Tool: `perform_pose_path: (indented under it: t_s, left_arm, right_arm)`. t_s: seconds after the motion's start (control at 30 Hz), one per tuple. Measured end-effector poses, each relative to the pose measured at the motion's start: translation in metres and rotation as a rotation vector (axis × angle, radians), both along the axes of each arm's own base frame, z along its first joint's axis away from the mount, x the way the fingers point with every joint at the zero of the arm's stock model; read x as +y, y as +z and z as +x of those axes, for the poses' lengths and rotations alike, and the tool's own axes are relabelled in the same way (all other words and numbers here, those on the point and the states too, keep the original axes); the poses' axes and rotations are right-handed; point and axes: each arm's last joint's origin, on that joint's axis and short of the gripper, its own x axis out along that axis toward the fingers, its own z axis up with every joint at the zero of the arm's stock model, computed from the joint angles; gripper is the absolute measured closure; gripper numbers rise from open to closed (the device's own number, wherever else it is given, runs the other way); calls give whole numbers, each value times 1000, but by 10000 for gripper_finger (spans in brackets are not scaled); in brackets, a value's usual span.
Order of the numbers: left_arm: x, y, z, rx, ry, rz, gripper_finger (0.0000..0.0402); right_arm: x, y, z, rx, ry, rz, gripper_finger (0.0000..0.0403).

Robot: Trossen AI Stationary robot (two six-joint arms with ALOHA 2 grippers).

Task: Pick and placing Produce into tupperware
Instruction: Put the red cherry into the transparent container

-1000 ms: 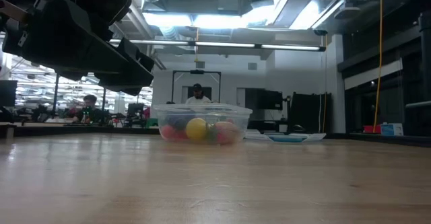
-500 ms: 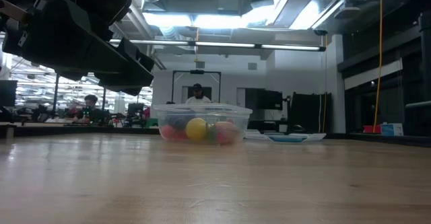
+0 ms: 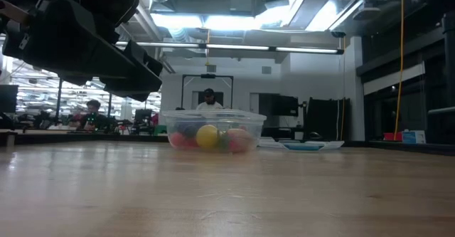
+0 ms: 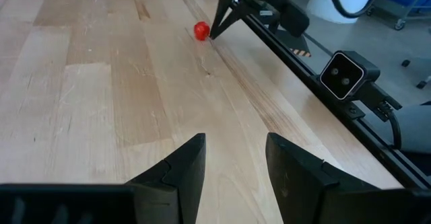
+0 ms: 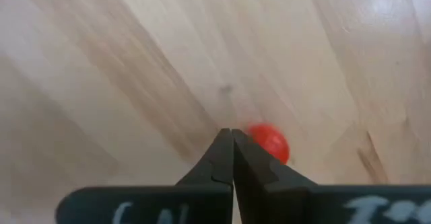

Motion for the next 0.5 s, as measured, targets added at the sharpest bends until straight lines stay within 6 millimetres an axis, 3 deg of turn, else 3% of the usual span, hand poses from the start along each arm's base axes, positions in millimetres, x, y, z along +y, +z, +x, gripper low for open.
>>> perform_pose_path:
  t_s: [0.17, 0.5]
  left_arm:
    - [0, 0, 0, 3, -1, 1, 253]
    - [0, 0, 0, 4, 0, 2, 253]
  right_arm:
    - [3, 6, 1, 19, -28, 56, 403]
    - [17, 50, 0, -73, -62, 222, 403]
